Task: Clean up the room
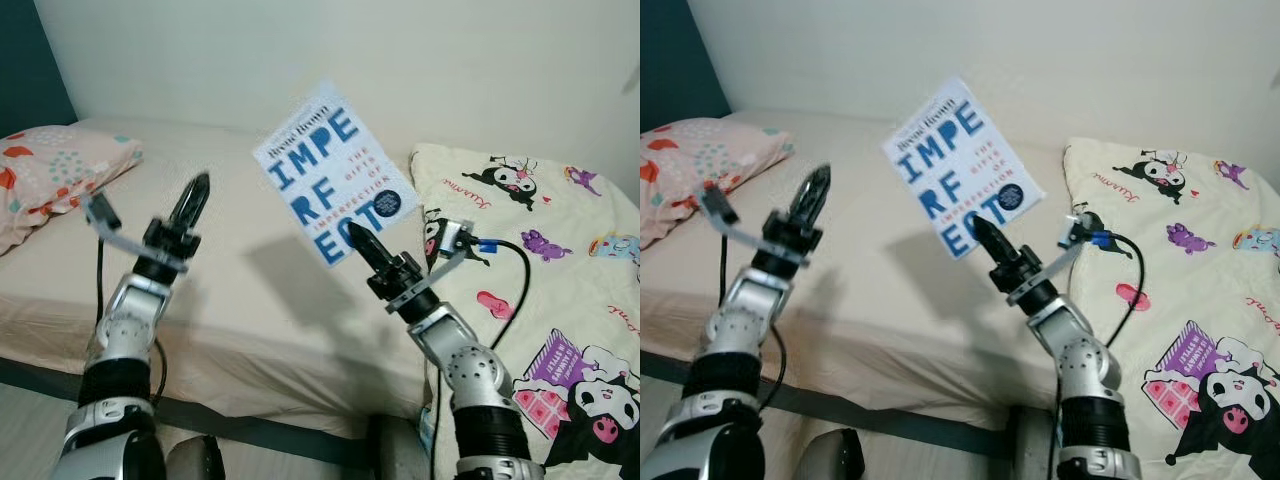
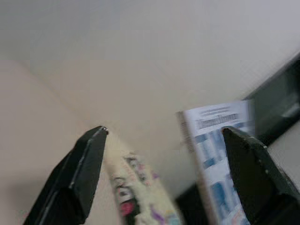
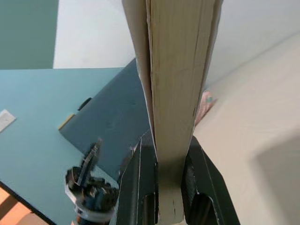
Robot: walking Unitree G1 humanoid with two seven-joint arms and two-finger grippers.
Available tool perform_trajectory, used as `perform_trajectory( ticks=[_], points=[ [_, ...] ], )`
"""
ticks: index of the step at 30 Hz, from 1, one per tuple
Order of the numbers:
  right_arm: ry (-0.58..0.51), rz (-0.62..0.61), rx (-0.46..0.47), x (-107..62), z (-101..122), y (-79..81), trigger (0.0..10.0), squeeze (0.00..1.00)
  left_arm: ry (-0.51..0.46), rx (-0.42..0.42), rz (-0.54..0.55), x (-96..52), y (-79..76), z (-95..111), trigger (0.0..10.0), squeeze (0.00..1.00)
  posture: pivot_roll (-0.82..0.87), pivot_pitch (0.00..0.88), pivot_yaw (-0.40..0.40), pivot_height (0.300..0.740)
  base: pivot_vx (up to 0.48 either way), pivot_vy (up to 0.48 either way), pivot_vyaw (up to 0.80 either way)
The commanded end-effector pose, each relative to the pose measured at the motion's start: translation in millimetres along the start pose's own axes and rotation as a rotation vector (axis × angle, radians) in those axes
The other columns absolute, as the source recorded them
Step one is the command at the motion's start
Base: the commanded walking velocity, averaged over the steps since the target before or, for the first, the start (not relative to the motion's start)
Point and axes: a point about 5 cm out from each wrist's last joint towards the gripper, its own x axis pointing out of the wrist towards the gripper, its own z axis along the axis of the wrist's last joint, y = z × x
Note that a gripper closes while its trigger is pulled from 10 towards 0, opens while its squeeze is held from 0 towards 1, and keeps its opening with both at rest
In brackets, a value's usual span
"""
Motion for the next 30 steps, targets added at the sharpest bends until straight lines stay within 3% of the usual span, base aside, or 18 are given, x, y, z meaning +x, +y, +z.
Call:
perform_trajectory(
  ticks=[1,2,3,4,5,6,7,8,10,11,13,16,20,21,22,25,30],
  points=[
    [0.01,0.013,-0.025,-1.4,-1,-0.7,0.0,0.0,0.077,0.049,0.203,-23.8,27.5,-12,10.0,1.0,0.04,0.0,-0.055,0.532,0.0,0.0,0.0],
    [0.01,0.013,-0.025,-1.4,-1,-0.7,0.0,0.0,0.077,0.049,0.203,-23.8,27.5,-12,10.0,1.0,0.04,0.0,-0.055,0.532,0.0,0.0,0.0],
    [0.026,0.01,-0.034,-2.3,-3,-2.9,0.0,0.0,0.123,0.084,0.318,-37.7,40.8,-19,10.0,1.0,0.04,0.0,-0.055,0.537,0.0,0.0,0.0],
    [0.026,0.01,-0.034,-2.3,-3,-2.9,0.0,0.0,0.123,0.084,0.318,-37.7,40.8,-19,10.0,1.0,0.04,0.0,-0.055,0.537,0.0,0.0,0.0],
    [0.047,0.005,-0.051,-3.1,-7,-4.9,0.0,0.0,0.159,0.106,0.419,-52.6,51.8,-26,10.0,0.0,0.04,0.0,-0.055,0.542,0.0,0.0,0.0],
    [0.047,0.005,-0.051,-3.1,-7,-4.9,0.0,0.0,0.159,0.106,0.419,-52.6,51.8,-26,10.0,0.0,0.04,0.0,-0.055,0.542,0.0,0.0,0.0],
    [0.082,-0.009,-0.079,-4.2,-12,-8.6,0.0,0.0,0.205,0.133,0.534,-71.5,63.2,-33,10.0,0.0,0.04,0.0,-0.058,0.547,0.0,0.0,0.0],
    [0.082,-0.009,-0.079,-4.2,-12,-8.6,0.0,0.0,0.205,0.133,0.534,-71.5,63.2,-33,10.0,0.0,0.04,0.0,-0.058,0.547,0.0,0.0,0.0],
    [0.154,-0.056,-0.129,-9.0,-24,-18.6,0.0,0.0,0.336,0.194,0.747,-112.7,80.3,-51,10.0,0.0,0.04,0.0,-0.058,0.557,0.0,0.0,0.0],
    [0.154,-0.056,-0.129,-9.0,-24,-18.6,0.0,0.0,0.336,0.194,0.747,-112.7,80.3,-51,10.0,0.0,0.04,0.0,-0.058,0.557,0.0,0.0,0.0],
    [0.186,-0.089,-0.144,-13.2,-31,-25.5,0.0,0.0,0.426,0.22,0.867,-140.3,87.6,-62,10.0,0.0,0.04,0.0,-0.058,0.567,0.0,0.0,0.0],
    [0.194,-0.101,-0.146,-15.0,-33,-27.8,0.0,0.0,0.459,0.223,0.915,-152.1,89.7,-66,10.0,0.0,0.04,0.0,-0.058,0.572,0.0,0.0,0.0],
    [0.219,-0.109,-0.16,-18.0,-39,-31.5,0.0,0.0,0.598,0.274,1.053,-192.3,93.2,-82,10.0,0.0,0.04,0.0,-0.053,0.592,0.0,0.0,0.0],
    [0.219,-0.109,-0.16,-18.0,-39,-31.5,0.0,0.0,0.598,0.274,1.053,-192.3,93.2,-82,10.0,0.0,0.04,0.0,-0.053,0.592,0.0,0.0,0.0],
    [0.224,-0.11,-0.163,-18.5,-41,-32.4,0.0,0.0,0.635,0.277,1.082,-203.2,92.8,-87,10.0,0.0,0.04,0.0,-0.051,0.602,0.0,0.0,0.0],
    [0.226,-0.11,-0.165,-18.8,-43,-33.7,0.0,0.0,0.68,0.261,1.113,-216.2,91.0,-95,10.0,0.0,0.03,0.0,-0.05,0.617,0.0,0.0,0.0],
    [0.228,-0.11,-0.17,-18.8,-44,-34.6,0.0,0.0,0.718,0.263,1.124,-223.0,89.6,-101,10.0,0.0,0.03,0.0,-0.049,0.637,-0.288,0.0,0.0]
  ],
)
